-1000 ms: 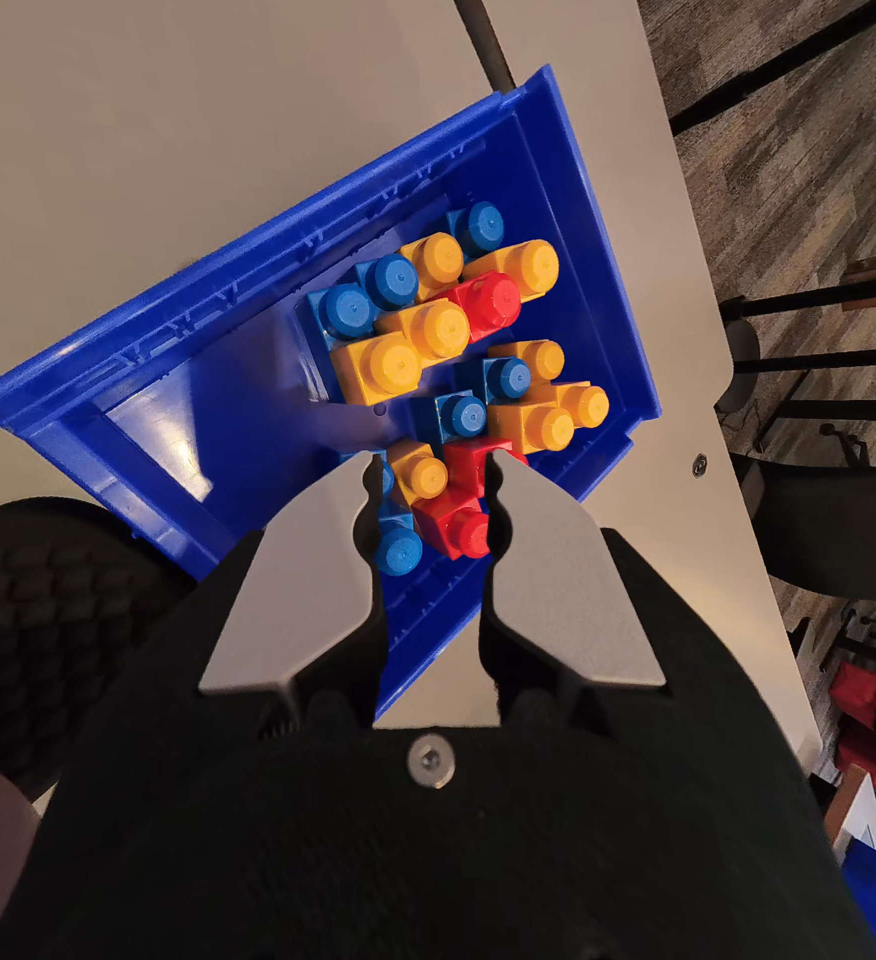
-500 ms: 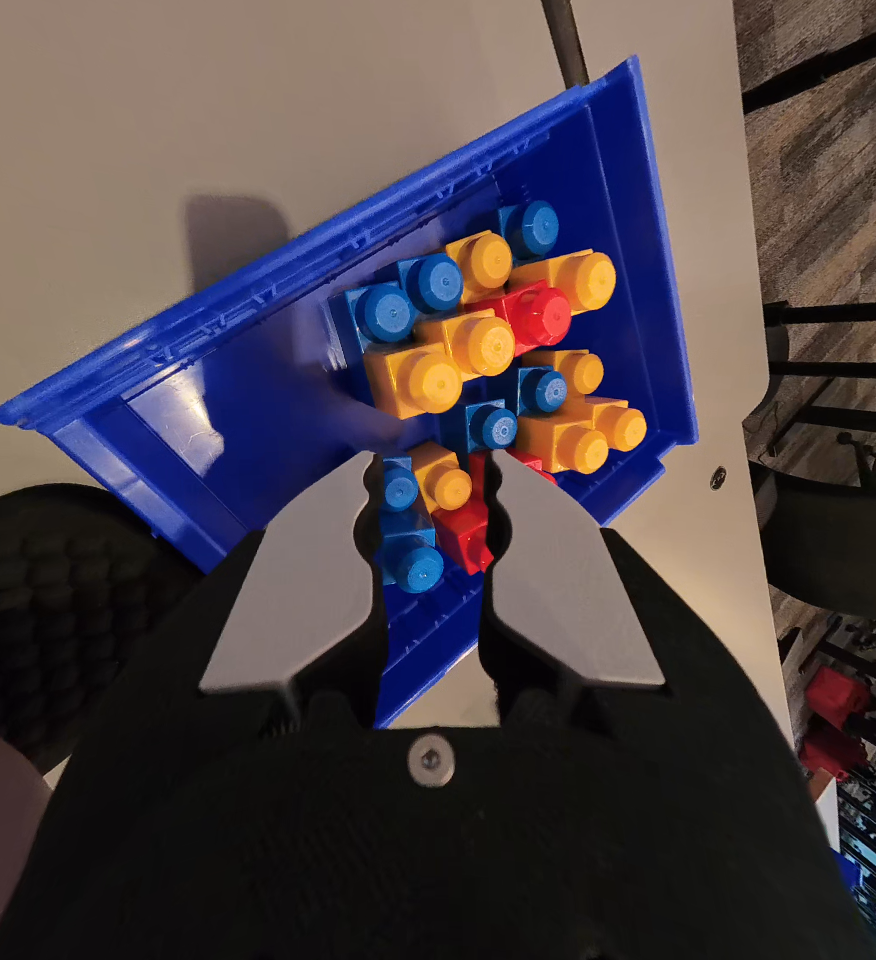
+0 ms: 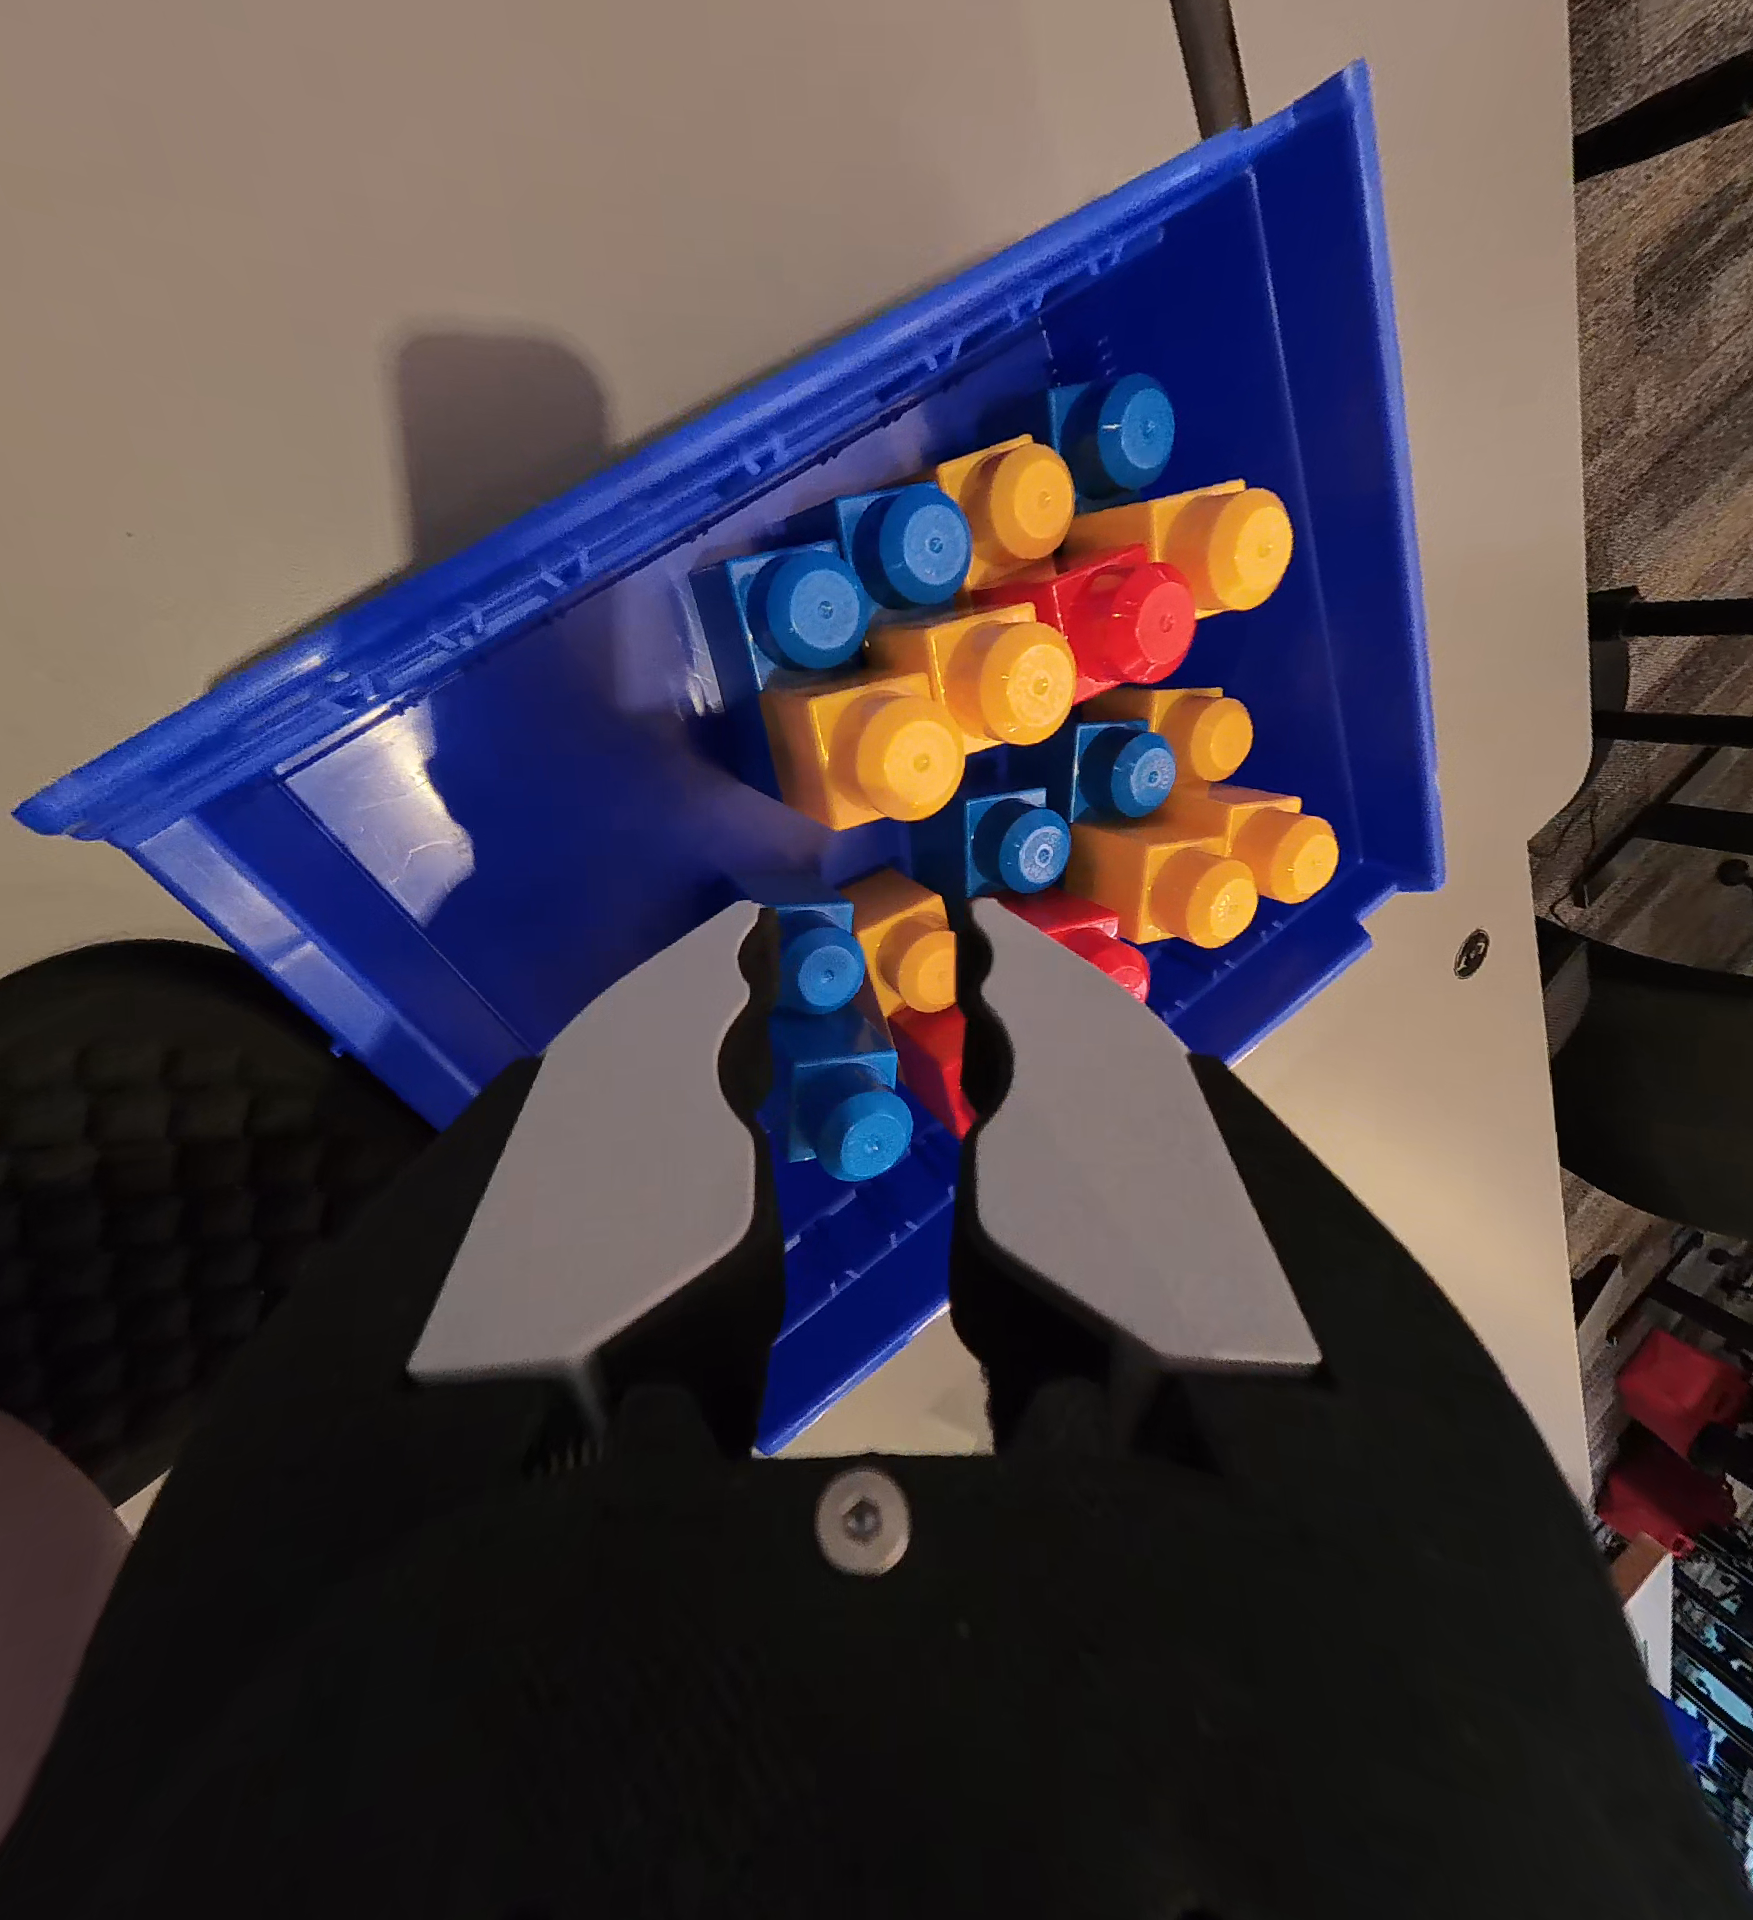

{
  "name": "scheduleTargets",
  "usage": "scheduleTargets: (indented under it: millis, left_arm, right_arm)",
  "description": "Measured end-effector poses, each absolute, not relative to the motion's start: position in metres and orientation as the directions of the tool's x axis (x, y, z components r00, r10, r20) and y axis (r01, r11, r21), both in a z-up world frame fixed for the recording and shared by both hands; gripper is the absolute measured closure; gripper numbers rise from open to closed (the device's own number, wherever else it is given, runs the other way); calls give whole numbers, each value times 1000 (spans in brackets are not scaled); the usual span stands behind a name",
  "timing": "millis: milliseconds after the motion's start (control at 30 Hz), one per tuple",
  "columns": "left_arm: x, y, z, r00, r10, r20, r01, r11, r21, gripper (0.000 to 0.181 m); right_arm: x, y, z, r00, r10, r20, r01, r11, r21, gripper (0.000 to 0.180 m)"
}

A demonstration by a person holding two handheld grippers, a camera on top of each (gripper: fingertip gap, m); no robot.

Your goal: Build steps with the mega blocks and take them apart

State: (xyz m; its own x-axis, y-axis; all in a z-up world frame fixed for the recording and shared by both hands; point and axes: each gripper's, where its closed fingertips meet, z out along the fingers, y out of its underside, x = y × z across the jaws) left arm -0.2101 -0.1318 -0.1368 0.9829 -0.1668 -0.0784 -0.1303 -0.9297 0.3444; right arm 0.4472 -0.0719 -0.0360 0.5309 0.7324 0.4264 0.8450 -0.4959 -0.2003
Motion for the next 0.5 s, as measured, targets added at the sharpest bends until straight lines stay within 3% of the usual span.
scheduleTargets:
  millis: [267, 500]
  left_arm:
    - [-203, -134, -138, 976, -204, -73, -165, -918, 361, 58]
    - [-181, -121, -137, 955, -291, -50, -262, -914, 309, 61]
  right_arm:
    - [442, -72, -39, 515, 748, 419, 854, -488, -178, 145]
    - [440, -72, -43, 506, 758, 412, 858, -489, -156, 145]
